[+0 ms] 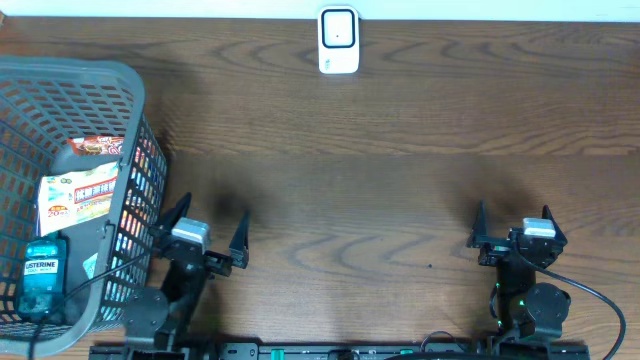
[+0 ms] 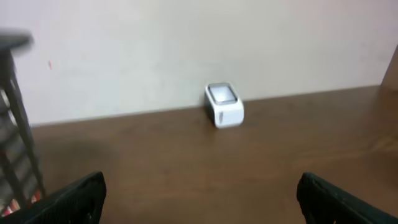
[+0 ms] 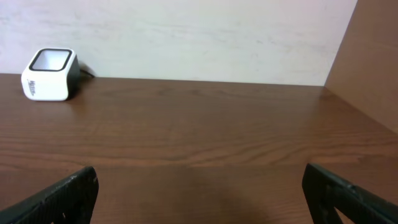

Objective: Scan the item barcode
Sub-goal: 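Move the left gripper over the grey basket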

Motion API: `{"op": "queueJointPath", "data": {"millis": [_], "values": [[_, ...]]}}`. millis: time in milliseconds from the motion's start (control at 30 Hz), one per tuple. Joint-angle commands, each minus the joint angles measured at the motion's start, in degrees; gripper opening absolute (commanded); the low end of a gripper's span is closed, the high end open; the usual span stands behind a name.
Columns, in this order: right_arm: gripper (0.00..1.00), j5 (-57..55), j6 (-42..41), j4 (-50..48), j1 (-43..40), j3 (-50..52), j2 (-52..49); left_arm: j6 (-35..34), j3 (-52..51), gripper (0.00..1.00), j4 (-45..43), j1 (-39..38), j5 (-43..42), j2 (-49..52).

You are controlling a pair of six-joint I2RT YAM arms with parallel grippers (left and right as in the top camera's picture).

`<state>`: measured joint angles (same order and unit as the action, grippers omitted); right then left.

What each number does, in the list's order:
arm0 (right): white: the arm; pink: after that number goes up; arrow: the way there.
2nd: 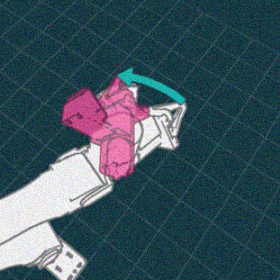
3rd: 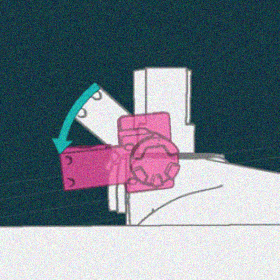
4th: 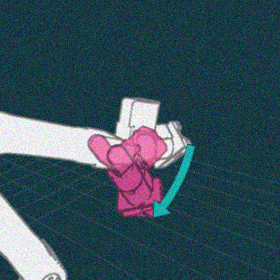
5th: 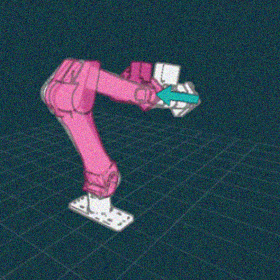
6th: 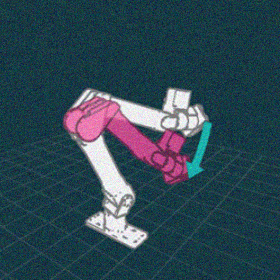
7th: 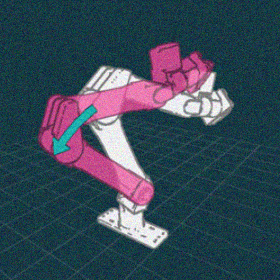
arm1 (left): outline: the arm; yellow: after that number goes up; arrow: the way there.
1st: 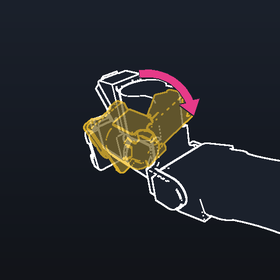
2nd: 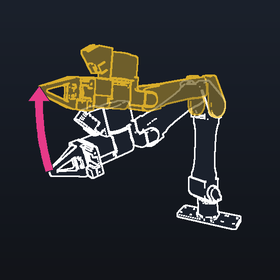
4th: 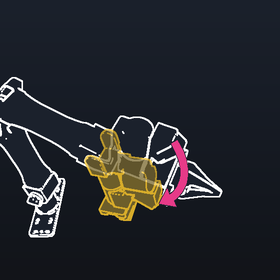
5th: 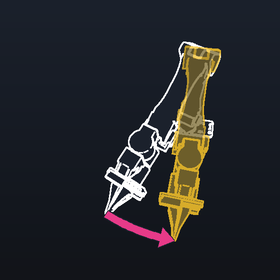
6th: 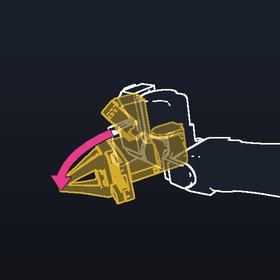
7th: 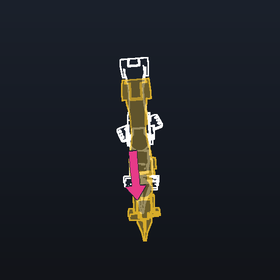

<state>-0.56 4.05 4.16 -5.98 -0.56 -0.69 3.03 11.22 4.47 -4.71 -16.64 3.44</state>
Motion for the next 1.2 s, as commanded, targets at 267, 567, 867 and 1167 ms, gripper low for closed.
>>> {"op": "queueJointPath", "data": {"millis": [267,567,867,1167], "values": [[0.99,0.5,0.7,0.1,-0.4,0.2,0.3,-3.9,22.9,0.98,11.1,-0.2,1.3,17.6],[0.99,0.5,0.7,0.1,-0.4,0.2,0.3,-8.7,51.3,0.98,39.2,-0.2,10.3,37.4],[0.99,0.5,0.7,0.1,-0.4,0.2,0.3,-11.9,55.5,0.98,37.7,0.4,12.7,44.6],[0.99,0.5,0.7,0.1,-0.4,0.2,0.3,-27.6,73.0,0.98,47.9,12.2,27.2,55.9]]}}
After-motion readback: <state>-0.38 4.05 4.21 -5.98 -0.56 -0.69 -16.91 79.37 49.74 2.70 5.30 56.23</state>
